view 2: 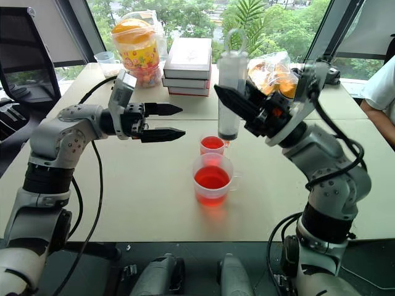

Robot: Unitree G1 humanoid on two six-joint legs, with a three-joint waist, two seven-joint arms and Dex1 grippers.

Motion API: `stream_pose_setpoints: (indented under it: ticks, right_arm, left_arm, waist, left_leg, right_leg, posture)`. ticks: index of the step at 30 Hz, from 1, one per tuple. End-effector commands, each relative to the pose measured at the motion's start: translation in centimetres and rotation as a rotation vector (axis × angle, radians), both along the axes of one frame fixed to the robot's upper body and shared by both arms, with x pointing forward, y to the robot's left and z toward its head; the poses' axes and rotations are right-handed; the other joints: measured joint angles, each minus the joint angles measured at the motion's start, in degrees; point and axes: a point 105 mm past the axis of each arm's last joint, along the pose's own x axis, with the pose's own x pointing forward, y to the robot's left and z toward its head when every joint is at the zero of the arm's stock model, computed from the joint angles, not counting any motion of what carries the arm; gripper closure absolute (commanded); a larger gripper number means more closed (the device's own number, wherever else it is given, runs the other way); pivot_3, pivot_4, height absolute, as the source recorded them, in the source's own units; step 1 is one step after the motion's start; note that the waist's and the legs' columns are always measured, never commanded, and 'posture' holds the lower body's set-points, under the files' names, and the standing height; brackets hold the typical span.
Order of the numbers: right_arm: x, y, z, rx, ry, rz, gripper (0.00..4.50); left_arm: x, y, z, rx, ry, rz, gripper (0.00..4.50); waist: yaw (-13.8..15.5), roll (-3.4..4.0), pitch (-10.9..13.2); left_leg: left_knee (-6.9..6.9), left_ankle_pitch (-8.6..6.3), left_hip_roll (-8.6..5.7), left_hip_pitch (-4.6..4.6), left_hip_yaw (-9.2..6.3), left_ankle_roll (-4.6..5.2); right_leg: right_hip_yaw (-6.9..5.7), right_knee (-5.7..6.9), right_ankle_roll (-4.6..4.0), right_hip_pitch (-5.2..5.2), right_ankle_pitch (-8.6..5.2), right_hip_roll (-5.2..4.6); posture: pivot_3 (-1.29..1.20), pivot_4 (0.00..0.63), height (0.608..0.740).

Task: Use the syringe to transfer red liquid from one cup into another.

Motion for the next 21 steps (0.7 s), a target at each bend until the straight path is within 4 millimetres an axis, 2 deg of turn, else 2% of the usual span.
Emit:
stream_pose_setpoints:
  ticks: [1,5,10,21]
  right_arm:
    - [-0.5,1.0,-0.9,-0.006,-0.077,0.007,3.11]
    - [0.0,1.6,-4.8,-0.065,-0.053,-0.005,3.11]
    - [0.0,2.0,-8.1,-0.135,-0.038,-0.018,3.11]
    - [-0.2,2.3,-9.1,-0.16,-0.042,-0.034,3.11]
  left_arm:
    - [-0.9,-0.7,1.5,-0.003,-0.037,-0.067,0.0]
    - [-1.6,-1.3,1.8,0.004,-0.034,-0.119,0.0]
    - [-1.7,-2.1,2.3,-0.004,-0.039,-0.152,0.0]
    - [-1.2,-4.4,1.4,-0.015,0.003,-0.155,0.0]
  waist:
    - [-0.1,0.0,0.0]
    - [-0.12,0.0,0.0]
    - [0.02,0.0,0.0]
    - [-0.01,0.0,0.0]
  left_leg:
    - [0.0,0.0,0.0,0.0,0.01,0.0]
    - [0.01,0.0,0.01,0.02,0.02,0.0]
    - [0.03,0.0,0.01,0.02,0.03,0.0]
    - [0.04,0.02,0.03,0.08,0.0,-0.02]
  right_leg:
    - [0.01,0.01,0.0,-0.02,0.0,0.02]
    - [0.02,0.03,0.0,-0.02,0.0,0.1]
    - [0.02,0.02,0.0,-0.02,0.0,0.13]
    - [0.03,0.06,0.0,0.04,0.0,0.16]
  posture:
    - [0.0,0.15,0.74]
    - [0.0,0.15,0.74]
    - [0.0,0.15,0.74]
    - [0.0,0.15,0.74]
